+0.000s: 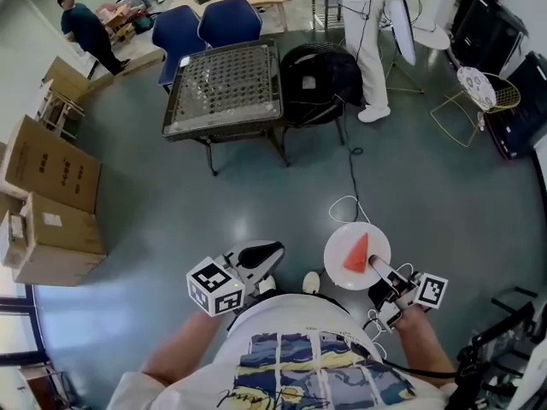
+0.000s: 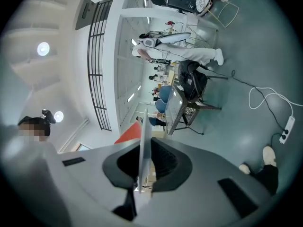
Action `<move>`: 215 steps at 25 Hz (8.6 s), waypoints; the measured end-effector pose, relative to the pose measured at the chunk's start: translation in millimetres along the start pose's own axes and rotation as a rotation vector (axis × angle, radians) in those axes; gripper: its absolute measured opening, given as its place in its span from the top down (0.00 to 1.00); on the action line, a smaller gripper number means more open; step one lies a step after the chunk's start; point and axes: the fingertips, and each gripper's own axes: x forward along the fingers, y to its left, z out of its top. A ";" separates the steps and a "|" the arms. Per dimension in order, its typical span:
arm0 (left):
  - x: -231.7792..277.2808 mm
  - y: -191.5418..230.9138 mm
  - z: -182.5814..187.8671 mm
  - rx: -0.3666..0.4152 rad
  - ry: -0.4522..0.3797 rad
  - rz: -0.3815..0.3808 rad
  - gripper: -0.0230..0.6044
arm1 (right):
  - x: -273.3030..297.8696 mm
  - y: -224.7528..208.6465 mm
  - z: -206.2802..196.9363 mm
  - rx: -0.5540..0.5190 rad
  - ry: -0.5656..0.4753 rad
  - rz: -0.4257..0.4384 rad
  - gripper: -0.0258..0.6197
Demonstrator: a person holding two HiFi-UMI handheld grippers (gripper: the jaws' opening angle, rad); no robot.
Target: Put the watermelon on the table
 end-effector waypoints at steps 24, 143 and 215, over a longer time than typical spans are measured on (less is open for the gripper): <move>-29.7 42.4 24.3 -0.086 -0.094 0.206 0.92 | 101.5 -4.8 -5.4 0.018 0.279 0.071 0.92; -87.6 680.4 303.9 -0.290 -0.069 0.493 0.92 | 965.3 -383.7 488.3 -0.407 0.153 -0.757 0.81; -297.8 548.8 175.0 -0.018 -0.125 0.176 0.95 | 744.2 22.5 -75.6 -1.319 0.576 -0.314 0.94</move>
